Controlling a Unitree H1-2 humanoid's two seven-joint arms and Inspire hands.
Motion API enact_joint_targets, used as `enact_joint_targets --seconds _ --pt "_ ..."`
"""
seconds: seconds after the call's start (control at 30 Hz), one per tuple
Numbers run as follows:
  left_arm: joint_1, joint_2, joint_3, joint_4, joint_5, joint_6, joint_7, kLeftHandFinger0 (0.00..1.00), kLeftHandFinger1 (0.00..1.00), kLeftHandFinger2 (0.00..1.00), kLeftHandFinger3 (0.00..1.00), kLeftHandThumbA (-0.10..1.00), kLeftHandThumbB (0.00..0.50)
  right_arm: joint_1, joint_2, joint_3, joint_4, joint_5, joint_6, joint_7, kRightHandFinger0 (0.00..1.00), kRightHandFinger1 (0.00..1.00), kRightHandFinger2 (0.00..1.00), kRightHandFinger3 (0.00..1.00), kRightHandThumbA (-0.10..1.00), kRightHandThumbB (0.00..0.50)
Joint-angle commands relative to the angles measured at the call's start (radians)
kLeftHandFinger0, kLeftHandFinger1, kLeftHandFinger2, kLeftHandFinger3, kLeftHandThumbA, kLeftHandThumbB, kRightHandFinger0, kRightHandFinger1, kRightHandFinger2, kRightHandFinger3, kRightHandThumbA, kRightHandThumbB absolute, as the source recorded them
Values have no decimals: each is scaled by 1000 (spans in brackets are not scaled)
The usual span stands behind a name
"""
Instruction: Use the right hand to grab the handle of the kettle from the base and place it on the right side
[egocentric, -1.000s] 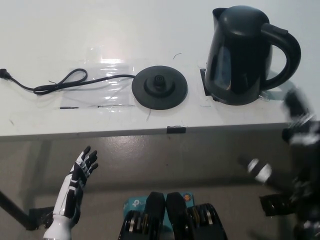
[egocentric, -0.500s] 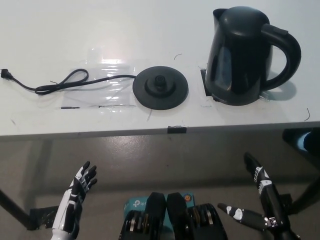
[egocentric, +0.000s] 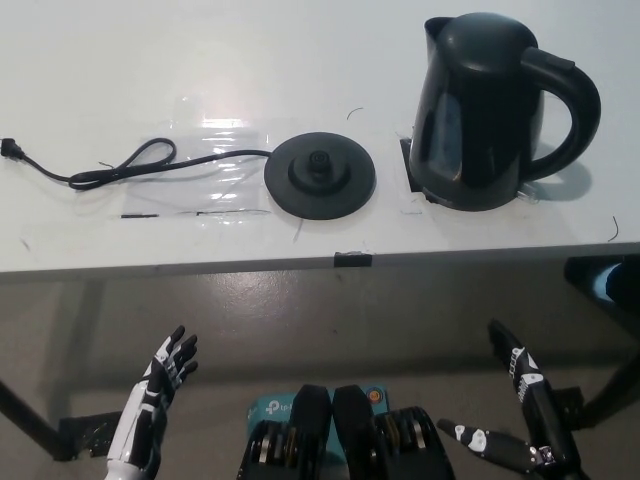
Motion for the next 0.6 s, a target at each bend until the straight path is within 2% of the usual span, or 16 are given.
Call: enact_joint_targets --seconds 0.0,0.13,0.37,0.57 --pt "-9 16 0 -9 14 -31 -8 1000 1000 1000 1000 1000 500 -18 -4 -8 -3 -6 -53 3 1000 1000 1000 1000 1000 382" --pt "-11 17 3 -9 11 -26 -9 1000 1000 1000 1000 1000 500 -29 -3 -9 3 -12 -53 1 1000 1000 1000 1000 1000 367" --pt "-16 15 6 -12 -1 -17 -13 1000 1000 1000 1000 1000 500 -32 2 -15 -7 -17 -53 4 1000 1000 1000 1000 1000 380" --pt "-17 15 7 -19 17 -10 -1 1000 1000 1000 1000 1000 500 -35 -1 -16 -12 -27 -53 1 1000 1000 1000 1000 1000 345"
